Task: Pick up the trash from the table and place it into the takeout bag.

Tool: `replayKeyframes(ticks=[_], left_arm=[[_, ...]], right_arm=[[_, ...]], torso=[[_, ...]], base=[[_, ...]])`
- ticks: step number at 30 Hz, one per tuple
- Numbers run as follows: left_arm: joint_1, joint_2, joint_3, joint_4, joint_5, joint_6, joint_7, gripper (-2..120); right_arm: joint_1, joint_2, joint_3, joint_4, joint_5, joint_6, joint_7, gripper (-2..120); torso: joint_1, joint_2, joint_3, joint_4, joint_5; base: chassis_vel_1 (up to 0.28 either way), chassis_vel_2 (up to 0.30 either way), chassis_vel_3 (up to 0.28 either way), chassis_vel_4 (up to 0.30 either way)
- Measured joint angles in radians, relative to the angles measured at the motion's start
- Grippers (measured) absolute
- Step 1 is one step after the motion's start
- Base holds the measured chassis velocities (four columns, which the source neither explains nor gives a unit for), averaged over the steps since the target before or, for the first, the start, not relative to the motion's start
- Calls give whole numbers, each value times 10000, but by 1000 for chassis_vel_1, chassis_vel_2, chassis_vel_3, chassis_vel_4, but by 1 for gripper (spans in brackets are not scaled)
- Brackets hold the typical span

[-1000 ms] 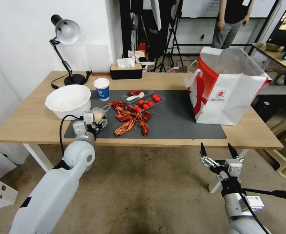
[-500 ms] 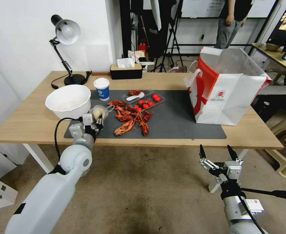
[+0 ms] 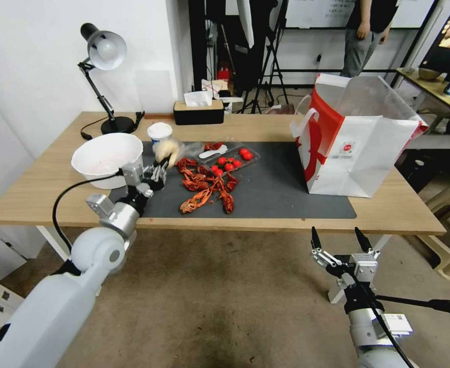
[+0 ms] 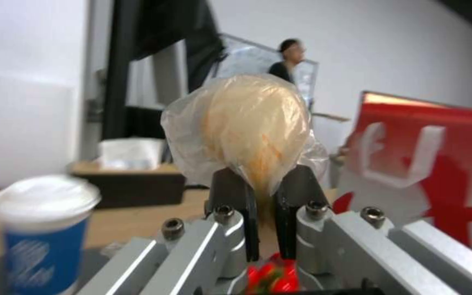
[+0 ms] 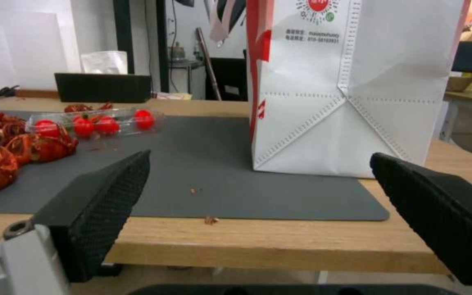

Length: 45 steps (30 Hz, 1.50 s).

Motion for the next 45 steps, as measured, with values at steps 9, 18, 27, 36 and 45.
replayKeyframes(ticks=[9,18,27,36,45], left_arm=[[-2231,-198,1685,1083,-684,-598,2911,5],[-4542,-1173,3515,2606,-832,-567,4449,5],[-6727,-2567,4700,4350,-889,-524,5374,5],[-8225,-3660,5423,5823,-832,-511,5748,5],[-9657,-5373,6042,7765,-761,-524,5846,5]], right_arm=[[-10,208,-9,72,-276,80,-111,100],[-68,355,-31,100,-455,87,-136,100],[-136,579,-39,180,-669,83,-141,100],[-210,681,15,235,-754,117,-145,100],[-238,673,76,207,-762,221,-145,100]], torso=[[0,0,1,-1,0],[1,0,1,0,1],[2,0,2,-1,2],[2,-1,1,1,3],[3,-1,1,0,1]], base=[[0,0,0,0],[0,0,0,0],[0,0,0,0],[0,0,0,0],[0,0,0,0]])
